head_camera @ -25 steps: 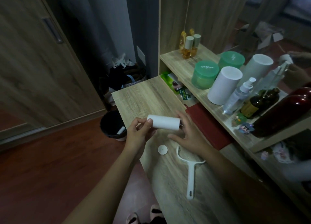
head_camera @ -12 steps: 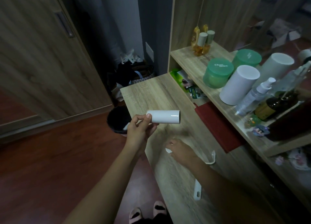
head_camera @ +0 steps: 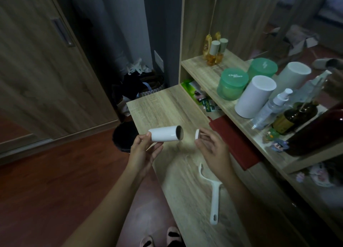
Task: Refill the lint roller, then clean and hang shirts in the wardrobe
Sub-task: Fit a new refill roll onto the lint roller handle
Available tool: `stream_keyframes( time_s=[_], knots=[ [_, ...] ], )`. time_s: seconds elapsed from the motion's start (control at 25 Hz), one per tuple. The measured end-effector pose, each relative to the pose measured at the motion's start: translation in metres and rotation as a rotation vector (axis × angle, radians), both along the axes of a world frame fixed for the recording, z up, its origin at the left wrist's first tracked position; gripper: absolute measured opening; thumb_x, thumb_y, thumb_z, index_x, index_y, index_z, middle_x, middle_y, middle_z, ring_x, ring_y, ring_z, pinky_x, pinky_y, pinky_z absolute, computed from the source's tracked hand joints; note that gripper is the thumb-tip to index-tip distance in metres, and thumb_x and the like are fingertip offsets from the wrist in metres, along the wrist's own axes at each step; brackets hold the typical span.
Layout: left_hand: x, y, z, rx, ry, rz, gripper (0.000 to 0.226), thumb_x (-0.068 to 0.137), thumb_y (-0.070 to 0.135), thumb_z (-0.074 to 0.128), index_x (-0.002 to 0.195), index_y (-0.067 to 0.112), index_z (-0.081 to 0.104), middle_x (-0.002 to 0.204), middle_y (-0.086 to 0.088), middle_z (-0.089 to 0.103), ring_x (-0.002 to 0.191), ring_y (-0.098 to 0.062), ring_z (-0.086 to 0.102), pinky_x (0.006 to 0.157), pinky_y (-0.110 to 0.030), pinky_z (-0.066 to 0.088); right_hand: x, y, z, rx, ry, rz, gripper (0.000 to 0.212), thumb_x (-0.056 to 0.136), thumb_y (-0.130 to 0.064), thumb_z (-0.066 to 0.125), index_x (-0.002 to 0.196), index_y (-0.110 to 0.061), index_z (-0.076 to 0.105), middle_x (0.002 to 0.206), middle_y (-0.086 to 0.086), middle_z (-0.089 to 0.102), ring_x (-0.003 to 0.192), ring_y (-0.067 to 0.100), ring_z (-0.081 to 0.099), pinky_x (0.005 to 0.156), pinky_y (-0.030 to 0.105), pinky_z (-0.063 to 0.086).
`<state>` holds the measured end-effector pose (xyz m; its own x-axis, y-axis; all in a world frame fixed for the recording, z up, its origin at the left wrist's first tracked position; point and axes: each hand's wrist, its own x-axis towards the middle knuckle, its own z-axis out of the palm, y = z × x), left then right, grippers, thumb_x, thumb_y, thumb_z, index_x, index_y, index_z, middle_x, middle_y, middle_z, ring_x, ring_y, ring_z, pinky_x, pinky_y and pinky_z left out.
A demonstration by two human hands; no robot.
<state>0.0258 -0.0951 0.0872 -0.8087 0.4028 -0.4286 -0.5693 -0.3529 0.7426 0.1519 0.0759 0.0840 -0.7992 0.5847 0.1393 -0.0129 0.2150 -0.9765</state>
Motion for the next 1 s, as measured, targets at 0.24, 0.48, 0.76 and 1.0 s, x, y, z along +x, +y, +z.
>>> stream_keyframes(
  time_s=[0.24,0.48,0.76,1.0],
  knots=[
    [0.006,0.007,0.000,-0.025,-0.001,-0.096,0.022,0.097,0.018,0.047,0.076,0.014,0.044,0.100,-0.009,0.061,0.076,-0.020,0.069,0.065,-0.027,0.058,0.000,-0.006,0.023,0.250,0.043,0.091,0.041,0.080,-0.015,0.070,0.114,-0.034,0.057,0.114,-0.018,0.057,0.107,-0.001,0.057,0.092,0.017,0.046],
    [0.011,0.017,0.003,-0.019,-0.008,-0.118,0.020,0.097,0.017,0.047,0.077,0.013,0.046,0.101,-0.010,0.061,0.073,-0.019,0.071,0.063,-0.025,0.057,0.001,-0.004,0.022,0.301,0.013,0.109,0.039,0.077,-0.015,0.072,0.113,-0.028,0.062,0.111,-0.006,0.060,0.106,-0.003,0.055,0.091,0.009,0.040],
    [0.018,0.029,0.001,0.027,-0.079,-0.114,0.019,0.097,0.017,0.047,0.078,0.013,0.046,0.102,-0.011,0.058,0.084,-0.023,0.066,0.065,-0.026,0.059,0.000,-0.003,0.021,0.376,0.041,-0.002,0.038,0.074,-0.017,0.074,0.111,-0.015,0.067,0.097,-0.008,0.059,0.094,-0.007,0.055,0.083,0.007,0.042],
    [0.023,0.040,-0.004,0.060,-0.164,-0.071,0.019,0.096,0.017,0.050,0.078,0.011,0.046,0.097,-0.013,0.058,0.082,-0.025,0.066,0.064,-0.027,0.060,-0.003,0.003,0.019,0.460,0.051,-0.053,0.018,0.075,-0.013,0.073,0.092,-0.007,0.072,0.096,0.000,0.063,0.093,0.003,0.058,0.084,0.007,0.042]
  ],
)
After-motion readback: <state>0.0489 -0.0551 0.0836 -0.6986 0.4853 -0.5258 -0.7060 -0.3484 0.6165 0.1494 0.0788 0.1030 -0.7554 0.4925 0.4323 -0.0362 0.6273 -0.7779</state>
